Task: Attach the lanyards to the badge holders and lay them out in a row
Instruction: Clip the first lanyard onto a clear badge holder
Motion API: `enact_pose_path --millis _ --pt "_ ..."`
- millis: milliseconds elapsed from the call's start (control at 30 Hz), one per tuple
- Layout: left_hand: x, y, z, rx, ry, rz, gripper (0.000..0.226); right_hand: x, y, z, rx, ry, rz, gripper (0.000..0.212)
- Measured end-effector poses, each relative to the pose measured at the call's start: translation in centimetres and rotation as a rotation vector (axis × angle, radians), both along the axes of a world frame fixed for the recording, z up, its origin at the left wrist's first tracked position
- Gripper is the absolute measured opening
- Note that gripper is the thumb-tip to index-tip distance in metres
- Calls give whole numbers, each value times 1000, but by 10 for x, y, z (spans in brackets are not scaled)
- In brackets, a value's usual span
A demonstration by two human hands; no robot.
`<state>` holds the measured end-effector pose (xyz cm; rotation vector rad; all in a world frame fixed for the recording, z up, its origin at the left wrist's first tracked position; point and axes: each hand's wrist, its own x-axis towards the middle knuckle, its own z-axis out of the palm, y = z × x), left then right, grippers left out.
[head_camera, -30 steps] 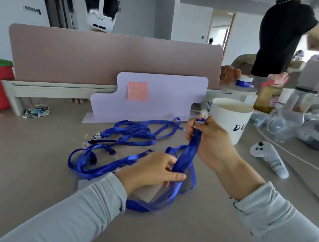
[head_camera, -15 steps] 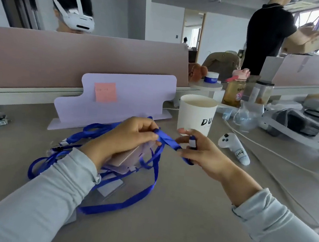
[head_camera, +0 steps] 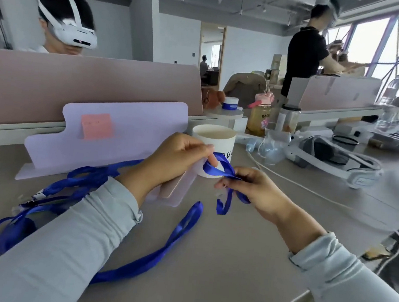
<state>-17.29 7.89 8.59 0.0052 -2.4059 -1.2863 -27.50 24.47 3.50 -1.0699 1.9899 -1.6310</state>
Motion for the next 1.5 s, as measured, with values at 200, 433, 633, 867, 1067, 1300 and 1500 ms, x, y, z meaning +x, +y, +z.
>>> enact_pose_path --millis 200,433,633,867,1067,1300,1500 --pt "-16 14 -42 -182 -187 5 29 -17 32 -8 145 117 -140 26" --pt "-22 13 -88 -280 -225 121 49 -17 31 -55 541 199 -73 25" --pt "-18 2 -88 -257 -190 157 31 -10 33 -57 691 225 -92 55" --pt "1 -20 -78 -272 -94 231 17 3 17 -45 573 342 -228 38" --pt "46 -67 -69 -239 -49 365 10 29 -58 -30 342 406 -123 19" --pt "114 -133 -73 -265 -37 607 11 61 -153 -38 299 456 40 14" --pt "167 -186 -80 -353 -38 840 13 82 -221 -46 288 455 175 13"
